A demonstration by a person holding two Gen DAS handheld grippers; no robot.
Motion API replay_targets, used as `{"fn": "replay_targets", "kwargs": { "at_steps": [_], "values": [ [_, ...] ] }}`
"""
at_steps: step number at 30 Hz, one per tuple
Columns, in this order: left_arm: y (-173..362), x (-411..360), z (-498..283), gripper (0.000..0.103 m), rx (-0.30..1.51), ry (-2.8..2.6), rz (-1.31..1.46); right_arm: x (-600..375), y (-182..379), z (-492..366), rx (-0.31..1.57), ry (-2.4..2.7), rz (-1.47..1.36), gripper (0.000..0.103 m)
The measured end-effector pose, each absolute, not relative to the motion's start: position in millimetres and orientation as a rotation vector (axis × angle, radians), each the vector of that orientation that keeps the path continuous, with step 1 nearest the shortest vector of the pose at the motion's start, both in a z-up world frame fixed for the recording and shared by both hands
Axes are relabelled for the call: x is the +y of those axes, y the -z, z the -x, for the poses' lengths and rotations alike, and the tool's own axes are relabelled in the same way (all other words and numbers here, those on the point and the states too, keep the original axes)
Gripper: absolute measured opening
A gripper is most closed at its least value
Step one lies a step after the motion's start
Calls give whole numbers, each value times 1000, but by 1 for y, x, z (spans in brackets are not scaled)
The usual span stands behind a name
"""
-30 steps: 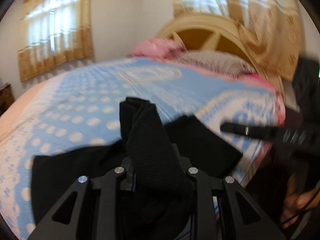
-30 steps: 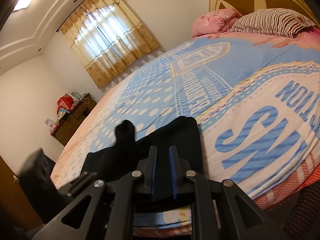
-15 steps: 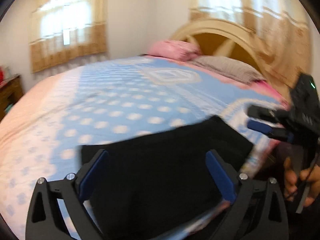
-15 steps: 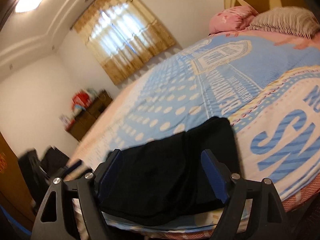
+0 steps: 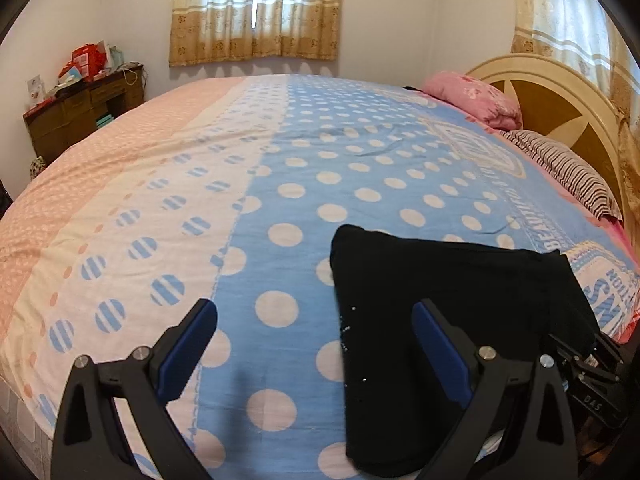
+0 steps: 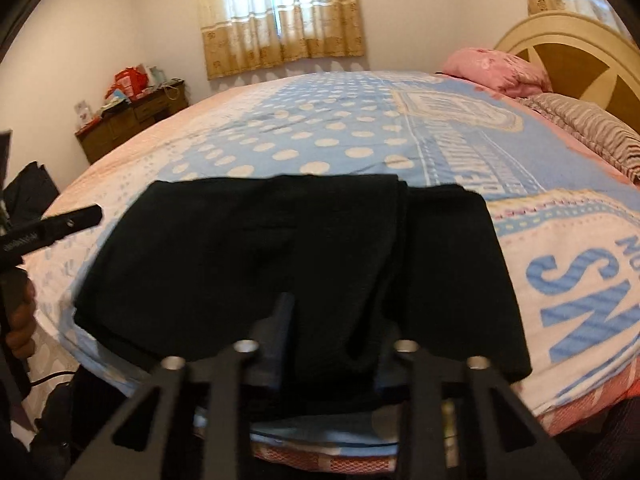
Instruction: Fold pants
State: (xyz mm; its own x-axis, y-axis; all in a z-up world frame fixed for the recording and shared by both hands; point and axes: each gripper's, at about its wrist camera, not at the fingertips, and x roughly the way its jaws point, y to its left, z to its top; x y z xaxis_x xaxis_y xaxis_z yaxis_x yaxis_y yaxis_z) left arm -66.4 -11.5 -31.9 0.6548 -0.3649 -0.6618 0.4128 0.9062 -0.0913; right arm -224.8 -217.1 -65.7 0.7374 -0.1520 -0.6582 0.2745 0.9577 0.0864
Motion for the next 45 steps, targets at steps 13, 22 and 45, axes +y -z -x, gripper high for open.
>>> {"fn": "replay_targets", "kwargs": {
  "at_steps": [13, 22, 45],
  "values": [
    [38, -23, 60, 100, 750, 442, -92, -249, 51, 225, 770, 312, 130, 19],
    [69, -52, 69, 100, 816, 461, -169, -269, 45, 235, 716, 383, 22, 56],
    [69, -75, 70, 102, 853, 530, -144, -306, 60, 250, 617, 373, -379, 57]
  ]
}}
